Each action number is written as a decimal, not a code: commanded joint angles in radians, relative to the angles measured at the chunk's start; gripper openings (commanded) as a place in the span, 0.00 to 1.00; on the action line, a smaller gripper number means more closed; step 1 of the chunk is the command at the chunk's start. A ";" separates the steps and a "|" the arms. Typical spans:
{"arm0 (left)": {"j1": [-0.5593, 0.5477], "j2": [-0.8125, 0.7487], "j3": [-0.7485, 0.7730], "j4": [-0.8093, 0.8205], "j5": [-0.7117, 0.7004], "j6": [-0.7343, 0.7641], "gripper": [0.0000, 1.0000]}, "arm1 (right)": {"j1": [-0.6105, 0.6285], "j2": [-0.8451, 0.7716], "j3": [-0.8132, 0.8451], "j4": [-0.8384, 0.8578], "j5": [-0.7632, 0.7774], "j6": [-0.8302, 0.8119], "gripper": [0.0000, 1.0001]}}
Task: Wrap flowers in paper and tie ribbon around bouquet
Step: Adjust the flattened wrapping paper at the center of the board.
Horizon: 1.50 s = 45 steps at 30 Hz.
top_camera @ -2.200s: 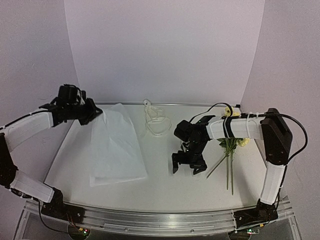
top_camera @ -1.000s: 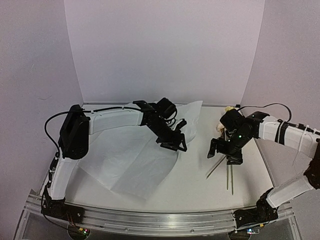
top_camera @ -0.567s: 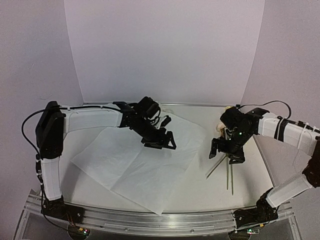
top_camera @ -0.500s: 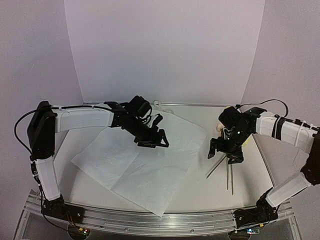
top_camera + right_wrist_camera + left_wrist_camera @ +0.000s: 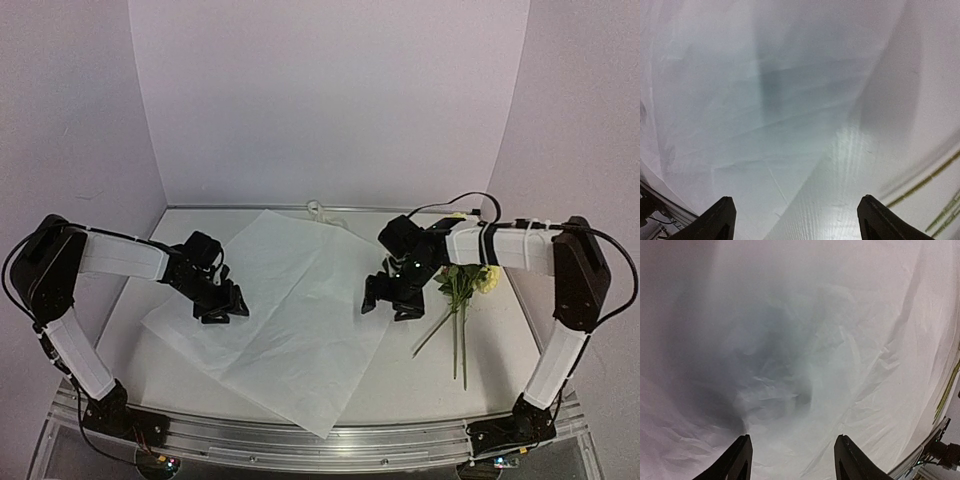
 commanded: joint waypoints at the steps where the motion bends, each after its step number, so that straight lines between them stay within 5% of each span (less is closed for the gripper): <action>1: 0.047 -0.019 -0.010 0.045 -0.039 0.009 0.57 | 0.076 0.122 0.057 0.217 -0.006 0.017 0.74; 6: 0.125 0.050 0.035 0.030 -0.030 0.060 0.55 | 0.155 0.216 0.071 0.314 0.070 0.056 0.49; 15: 0.200 0.178 0.190 0.016 0.011 0.119 0.54 | 0.291 0.201 0.008 0.232 0.302 0.102 0.42; 22: 0.201 0.255 0.301 0.003 0.033 0.144 0.55 | 0.339 0.213 0.034 0.161 0.294 0.185 0.42; 32: 0.159 0.111 0.314 -0.009 0.031 0.139 0.60 | 0.209 0.015 0.089 -0.101 0.264 0.115 0.66; 37: 0.070 0.032 0.289 0.001 -0.032 0.126 0.65 | 0.062 -0.178 -0.033 -0.193 0.369 0.037 0.89; 45: -0.093 0.031 0.268 0.049 -0.036 0.087 0.65 | -0.188 -0.326 -0.100 -0.301 0.310 -0.091 0.97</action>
